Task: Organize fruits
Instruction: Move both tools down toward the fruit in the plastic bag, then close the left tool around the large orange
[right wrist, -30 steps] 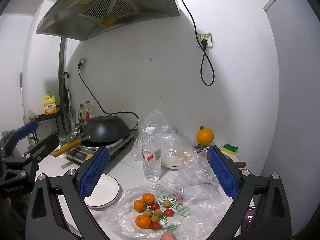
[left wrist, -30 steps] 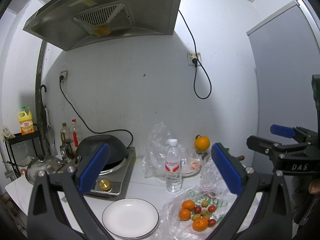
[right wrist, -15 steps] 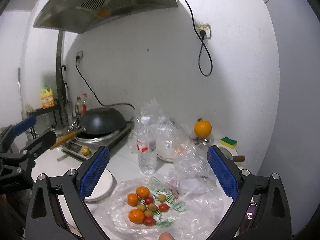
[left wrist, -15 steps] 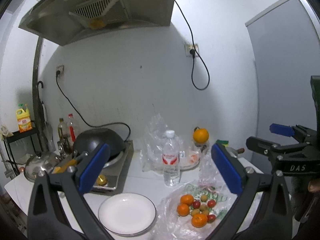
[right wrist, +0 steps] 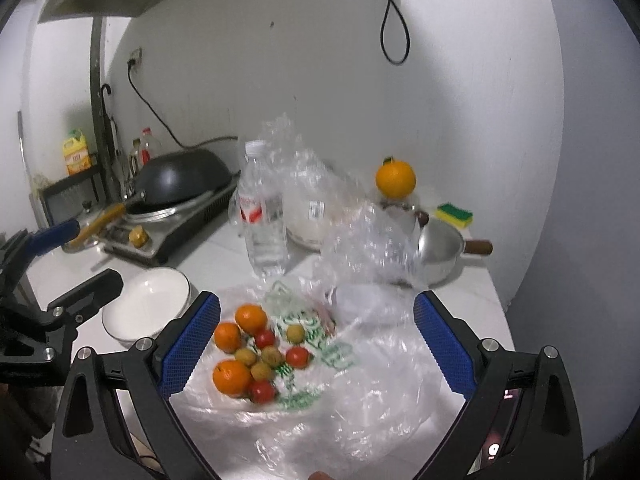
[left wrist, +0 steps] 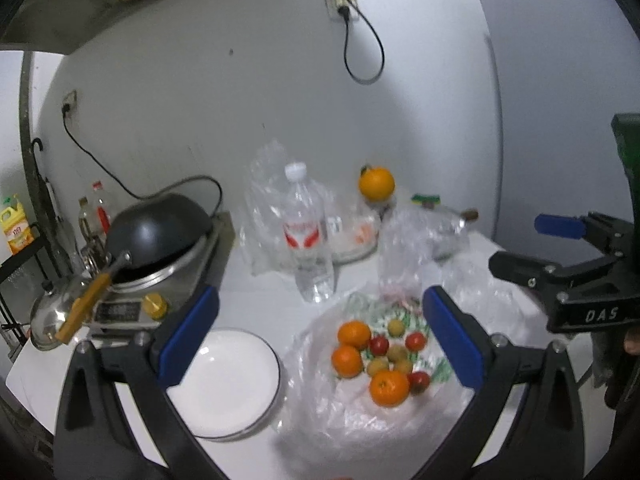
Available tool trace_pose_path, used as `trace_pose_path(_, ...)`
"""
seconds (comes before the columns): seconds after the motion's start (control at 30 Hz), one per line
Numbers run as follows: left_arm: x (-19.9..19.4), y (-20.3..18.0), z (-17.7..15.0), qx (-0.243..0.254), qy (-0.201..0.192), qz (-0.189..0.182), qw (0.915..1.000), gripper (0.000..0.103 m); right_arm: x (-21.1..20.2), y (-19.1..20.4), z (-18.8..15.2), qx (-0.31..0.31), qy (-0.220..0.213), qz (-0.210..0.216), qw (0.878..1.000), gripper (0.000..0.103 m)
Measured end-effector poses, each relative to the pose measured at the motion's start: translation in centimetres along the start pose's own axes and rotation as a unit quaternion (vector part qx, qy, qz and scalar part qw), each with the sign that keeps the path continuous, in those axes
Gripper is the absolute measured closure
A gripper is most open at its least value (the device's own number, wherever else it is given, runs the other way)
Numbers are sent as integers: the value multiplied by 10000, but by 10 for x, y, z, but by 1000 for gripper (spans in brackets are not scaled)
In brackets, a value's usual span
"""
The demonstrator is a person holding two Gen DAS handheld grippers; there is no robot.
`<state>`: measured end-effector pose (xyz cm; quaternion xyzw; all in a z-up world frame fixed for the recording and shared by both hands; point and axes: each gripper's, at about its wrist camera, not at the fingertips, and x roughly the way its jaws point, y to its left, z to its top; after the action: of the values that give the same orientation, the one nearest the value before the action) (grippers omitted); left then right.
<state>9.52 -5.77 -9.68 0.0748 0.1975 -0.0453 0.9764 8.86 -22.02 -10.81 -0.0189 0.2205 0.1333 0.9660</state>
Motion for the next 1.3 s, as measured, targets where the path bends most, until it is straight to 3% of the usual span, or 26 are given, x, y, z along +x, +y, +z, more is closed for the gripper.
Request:
trace_pose_path(0.27,31,-18,-28,227,566,-173,9980,1,29,-11,-22,75,492,144,9987,23)
trace_pose_path(0.33,38,-21,-33,262,693,-226,9970,2,35,-11,-27,46,580,193,9981,32)
trace_pose_path(0.37,41,-23,-36,278,762,-264,9964,4,39,-9,-31,-26,658,184,9977,43)
trace_pose_path(0.4,44,-24,-38,300,844,-307,9955,14,42,-8,-33,-64,700,182,9974,52)
trace_pose_path(0.6,63,-39,-55,497,1314,-547,9886,40,53,-8,-46,-31,871,361,9955,54)
trace_pose_path(1.3,101,-60,-79,679,1977,-876,9740,40,76,-14,-68,68,1176,778,9900,54)
